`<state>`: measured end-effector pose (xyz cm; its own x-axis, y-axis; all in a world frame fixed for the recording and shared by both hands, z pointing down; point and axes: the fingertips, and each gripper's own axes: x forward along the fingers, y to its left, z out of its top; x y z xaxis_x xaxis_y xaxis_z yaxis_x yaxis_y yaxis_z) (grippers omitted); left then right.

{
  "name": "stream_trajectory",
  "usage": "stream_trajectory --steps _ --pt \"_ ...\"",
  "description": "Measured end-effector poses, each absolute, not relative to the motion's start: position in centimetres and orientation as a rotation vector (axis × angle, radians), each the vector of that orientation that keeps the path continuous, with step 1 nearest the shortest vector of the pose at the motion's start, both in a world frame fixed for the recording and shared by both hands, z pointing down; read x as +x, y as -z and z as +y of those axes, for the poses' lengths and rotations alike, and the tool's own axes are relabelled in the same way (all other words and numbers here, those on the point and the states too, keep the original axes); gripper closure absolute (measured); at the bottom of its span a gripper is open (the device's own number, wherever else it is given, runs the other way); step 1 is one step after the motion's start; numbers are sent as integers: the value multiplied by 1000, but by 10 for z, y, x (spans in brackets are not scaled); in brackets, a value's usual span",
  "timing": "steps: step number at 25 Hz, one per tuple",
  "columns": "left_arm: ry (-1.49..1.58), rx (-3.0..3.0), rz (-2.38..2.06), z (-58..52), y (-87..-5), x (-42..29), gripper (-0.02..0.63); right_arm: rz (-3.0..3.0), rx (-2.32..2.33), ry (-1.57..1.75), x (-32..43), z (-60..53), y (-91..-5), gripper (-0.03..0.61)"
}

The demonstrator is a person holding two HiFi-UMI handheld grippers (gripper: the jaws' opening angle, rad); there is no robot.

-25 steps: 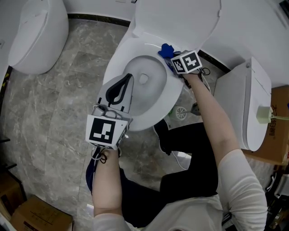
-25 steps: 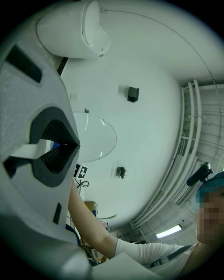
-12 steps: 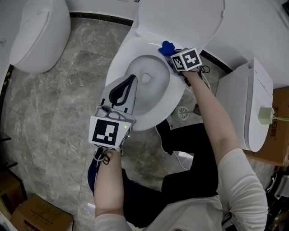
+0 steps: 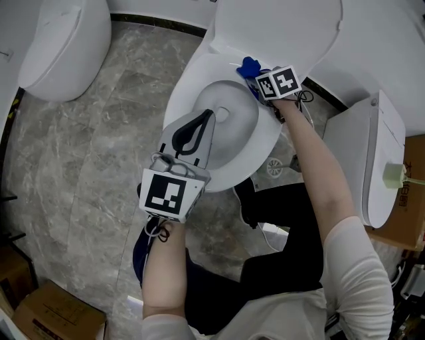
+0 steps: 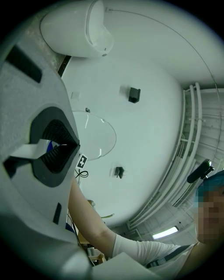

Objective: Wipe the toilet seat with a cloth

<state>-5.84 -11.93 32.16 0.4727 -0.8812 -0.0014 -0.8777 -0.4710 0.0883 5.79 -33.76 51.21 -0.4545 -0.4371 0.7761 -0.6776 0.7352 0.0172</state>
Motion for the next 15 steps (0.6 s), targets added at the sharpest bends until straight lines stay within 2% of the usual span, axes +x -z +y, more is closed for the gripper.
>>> stream_trajectory --steps 15 --pt "118 2598 -1580 -119 -317 -67 604 -2110 918 -431 22 -347 -516 494"
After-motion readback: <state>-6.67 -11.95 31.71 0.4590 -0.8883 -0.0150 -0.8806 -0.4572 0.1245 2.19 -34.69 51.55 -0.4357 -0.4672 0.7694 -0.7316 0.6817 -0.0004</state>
